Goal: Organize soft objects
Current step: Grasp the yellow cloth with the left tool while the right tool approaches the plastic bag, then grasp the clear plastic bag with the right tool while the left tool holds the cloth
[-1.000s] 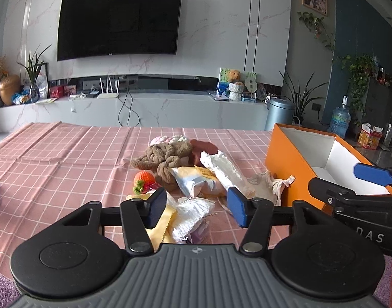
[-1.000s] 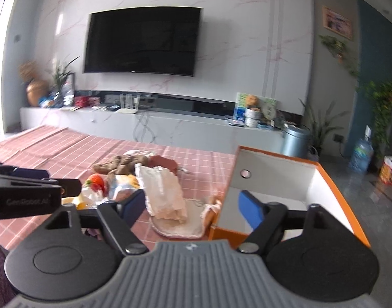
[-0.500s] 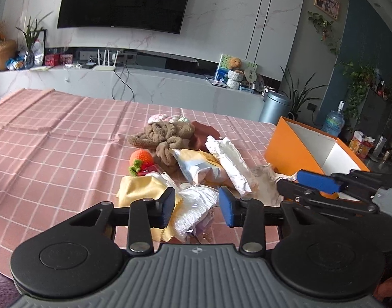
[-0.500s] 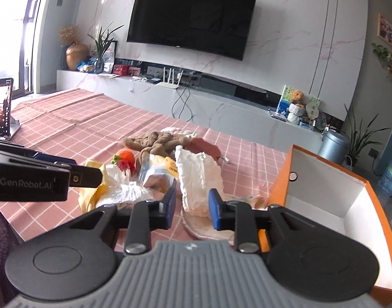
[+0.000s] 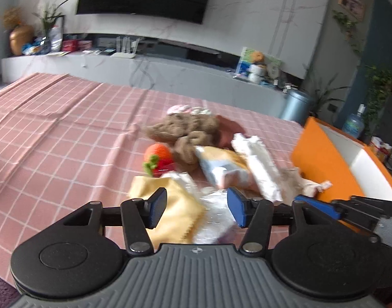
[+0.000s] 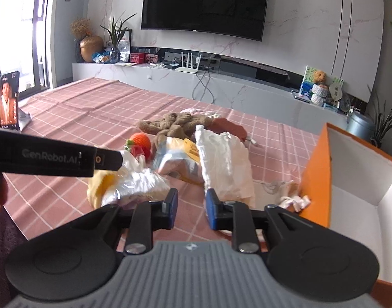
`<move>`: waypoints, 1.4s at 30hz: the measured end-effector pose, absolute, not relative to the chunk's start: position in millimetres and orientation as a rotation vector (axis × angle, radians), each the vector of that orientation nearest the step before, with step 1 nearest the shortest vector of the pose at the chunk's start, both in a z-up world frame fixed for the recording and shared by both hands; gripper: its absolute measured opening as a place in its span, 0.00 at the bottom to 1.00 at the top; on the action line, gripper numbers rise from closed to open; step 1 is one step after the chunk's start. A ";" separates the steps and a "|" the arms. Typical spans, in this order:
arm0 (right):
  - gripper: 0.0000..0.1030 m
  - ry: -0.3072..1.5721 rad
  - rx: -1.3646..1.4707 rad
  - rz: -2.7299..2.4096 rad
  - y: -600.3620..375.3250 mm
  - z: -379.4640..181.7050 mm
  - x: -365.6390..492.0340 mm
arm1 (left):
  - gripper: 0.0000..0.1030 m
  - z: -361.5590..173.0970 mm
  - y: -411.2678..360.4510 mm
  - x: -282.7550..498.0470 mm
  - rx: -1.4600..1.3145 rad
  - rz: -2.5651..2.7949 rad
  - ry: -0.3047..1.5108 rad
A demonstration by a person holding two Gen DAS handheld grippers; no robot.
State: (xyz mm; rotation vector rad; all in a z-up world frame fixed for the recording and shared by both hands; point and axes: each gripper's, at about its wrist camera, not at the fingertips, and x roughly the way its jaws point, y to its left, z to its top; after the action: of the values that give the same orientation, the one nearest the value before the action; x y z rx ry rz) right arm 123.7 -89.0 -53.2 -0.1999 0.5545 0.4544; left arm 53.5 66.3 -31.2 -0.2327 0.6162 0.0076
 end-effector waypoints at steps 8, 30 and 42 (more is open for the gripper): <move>0.47 0.565 -0.181 0.525 -62.8 -57.6 139.1 | 0.71 -49.6 93.0 69.3 -0.325 0.096 0.702; 0.77 0.694 -0.192 0.567 -24.5 -87.6 155.1 | 0.02 -65.8 133.8 59.1 -0.247 0.169 0.826; 0.56 0.670 -0.207 0.542 -44.7 -74.3 126.8 | 0.02 -58.6 113.0 51.8 -0.226 0.079 0.799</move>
State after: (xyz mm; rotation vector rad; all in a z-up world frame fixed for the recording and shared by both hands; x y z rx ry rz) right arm 126.8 -44.7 -74.3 -0.2066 0.6699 0.5419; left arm 51.9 113.0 -58.6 -0.2263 0.7995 0.0793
